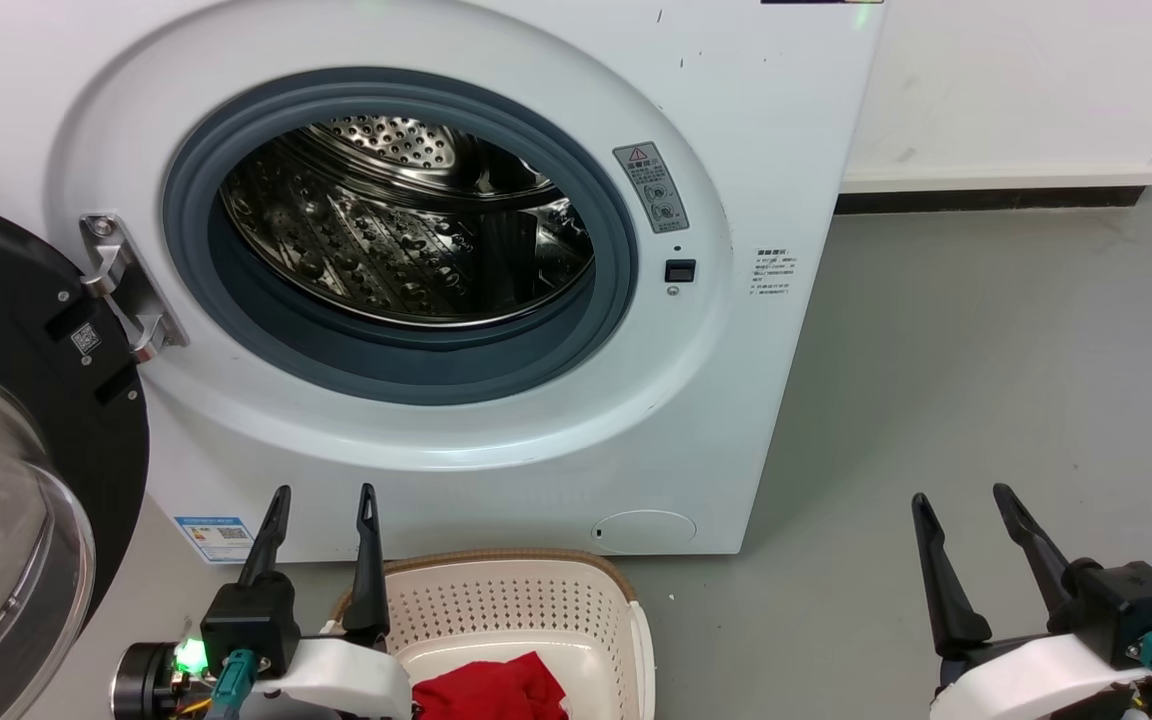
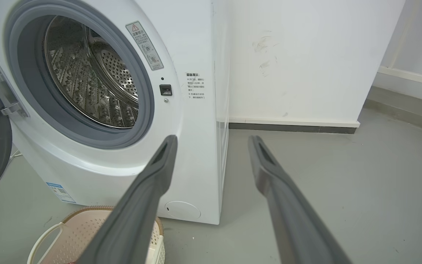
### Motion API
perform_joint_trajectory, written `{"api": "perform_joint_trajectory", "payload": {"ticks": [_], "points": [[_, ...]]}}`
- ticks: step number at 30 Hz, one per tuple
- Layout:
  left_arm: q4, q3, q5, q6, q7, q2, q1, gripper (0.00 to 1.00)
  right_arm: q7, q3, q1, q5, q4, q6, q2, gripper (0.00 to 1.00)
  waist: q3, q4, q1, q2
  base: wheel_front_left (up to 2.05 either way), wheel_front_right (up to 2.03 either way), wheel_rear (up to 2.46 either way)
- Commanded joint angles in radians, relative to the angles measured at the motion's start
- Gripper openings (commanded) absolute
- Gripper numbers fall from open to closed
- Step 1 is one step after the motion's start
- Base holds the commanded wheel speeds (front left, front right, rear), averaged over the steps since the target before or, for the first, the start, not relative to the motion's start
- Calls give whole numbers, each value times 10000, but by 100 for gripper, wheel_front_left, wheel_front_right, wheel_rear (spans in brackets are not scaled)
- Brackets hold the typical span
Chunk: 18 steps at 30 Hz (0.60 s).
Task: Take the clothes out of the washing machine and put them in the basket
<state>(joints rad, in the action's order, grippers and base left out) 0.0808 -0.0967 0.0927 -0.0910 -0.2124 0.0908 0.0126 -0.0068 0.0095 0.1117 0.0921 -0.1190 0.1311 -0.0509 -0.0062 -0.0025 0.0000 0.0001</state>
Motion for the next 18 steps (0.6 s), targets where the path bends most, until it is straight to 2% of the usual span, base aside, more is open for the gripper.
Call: {"api": "perform_joint_trajectory", "payload": {"ticks": [1, 10, 11, 13, 18], "points": [[-51, -26, 24, -45, 24, 50, 49, 100, 11, 6, 100, 64, -28, -7, 15, 100, 5, -5, 0, -1, 0, 0, 0], [-124, -23, 191, -105, -26, 59, 111, 100, -48, 20, 95, 129, 32, -7, 15, 100, 31, -87, 0, -1, 0, 0, 0], [-95, -2, 197, -70, -8, 24, 28, 0, -17, 20, 1, 59, 14, 0, 0, 0, 32, -88, 0, -1, 0, 0, 0], [35, 24, 275, -49, 0, -9, 33, 0, -34, 48, 30, 113, 130, 0, 0, 0, 34, -89, 0, -1, 0, 0, 0], [196, 208, 1364, 112, 275, -36, -104, 0, -39, 48, -60, 1293, 273, 0, -53, 0, 37, -83, 0, -1, 0, 0, 0]]}}
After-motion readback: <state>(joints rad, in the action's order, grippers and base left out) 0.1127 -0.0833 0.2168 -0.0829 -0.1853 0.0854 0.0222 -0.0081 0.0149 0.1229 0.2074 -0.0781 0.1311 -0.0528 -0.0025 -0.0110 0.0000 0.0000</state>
